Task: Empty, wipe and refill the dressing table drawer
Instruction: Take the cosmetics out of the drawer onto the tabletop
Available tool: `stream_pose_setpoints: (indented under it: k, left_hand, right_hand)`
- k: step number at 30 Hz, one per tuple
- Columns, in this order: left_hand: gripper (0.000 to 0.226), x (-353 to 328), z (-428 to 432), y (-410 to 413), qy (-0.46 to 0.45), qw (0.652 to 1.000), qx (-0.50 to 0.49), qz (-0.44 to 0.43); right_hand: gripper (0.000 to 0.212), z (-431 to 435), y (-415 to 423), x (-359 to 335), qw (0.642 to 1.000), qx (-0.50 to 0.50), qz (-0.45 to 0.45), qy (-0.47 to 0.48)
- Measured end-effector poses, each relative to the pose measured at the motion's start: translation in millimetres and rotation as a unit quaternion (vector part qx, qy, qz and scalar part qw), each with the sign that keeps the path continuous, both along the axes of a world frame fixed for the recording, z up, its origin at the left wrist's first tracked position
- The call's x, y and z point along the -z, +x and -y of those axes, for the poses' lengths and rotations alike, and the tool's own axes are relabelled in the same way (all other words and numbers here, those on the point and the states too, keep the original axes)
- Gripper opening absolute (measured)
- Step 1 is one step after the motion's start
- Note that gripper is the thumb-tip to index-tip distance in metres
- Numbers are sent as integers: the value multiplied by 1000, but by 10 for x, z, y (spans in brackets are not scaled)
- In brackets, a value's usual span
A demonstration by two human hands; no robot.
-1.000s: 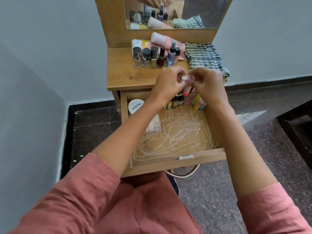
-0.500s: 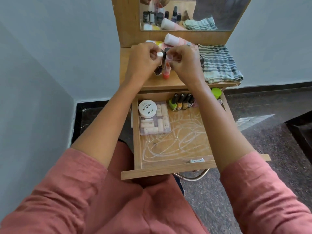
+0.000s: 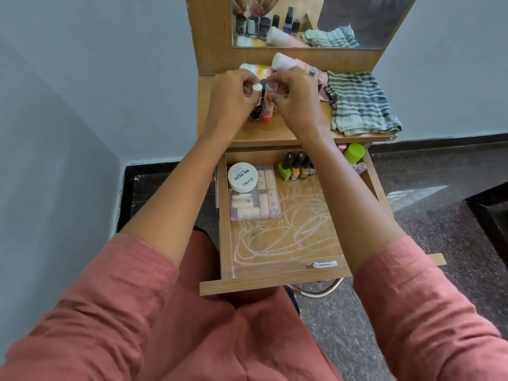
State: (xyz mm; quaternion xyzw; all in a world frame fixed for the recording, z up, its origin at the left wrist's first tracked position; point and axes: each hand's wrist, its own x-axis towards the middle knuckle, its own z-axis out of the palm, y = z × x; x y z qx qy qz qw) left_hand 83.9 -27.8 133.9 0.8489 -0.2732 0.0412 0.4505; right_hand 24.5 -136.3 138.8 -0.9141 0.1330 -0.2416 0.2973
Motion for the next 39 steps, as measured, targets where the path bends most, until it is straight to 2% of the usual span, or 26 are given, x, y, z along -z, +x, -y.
stream_pose_setpoints:
  k: [5, 13, 23, 28, 35, 39]
  left_hand:
    - [24, 8, 7, 7, 2, 1000, -2, 10]
    - [23, -28, 5, -35, -17, 1000, -7, 19]
    - [18, 24, 102, -372, -70, 996, 33, 40]
    - [21, 258, 251, -629, -56, 996, 57, 27]
    - [20, 576, 590, -924, -26, 994, 103, -37]
    - [22, 710, 812, -1073, 5, 990, 138, -38]
  right_hand:
    - [21, -6, 12, 20, 1000, -1, 13, 4]
    - [40, 21, -24, 51, 1000, 2, 15, -1]
    - [21, 168, -363, 90, 998, 32, 44, 27]
    - [19, 255, -657, 171, 998, 45, 29, 37]
    - [20, 685, -1089, 421, 990, 131, -20, 47]
    - [23, 865, -1308, 571, 984, 166, -39, 50]
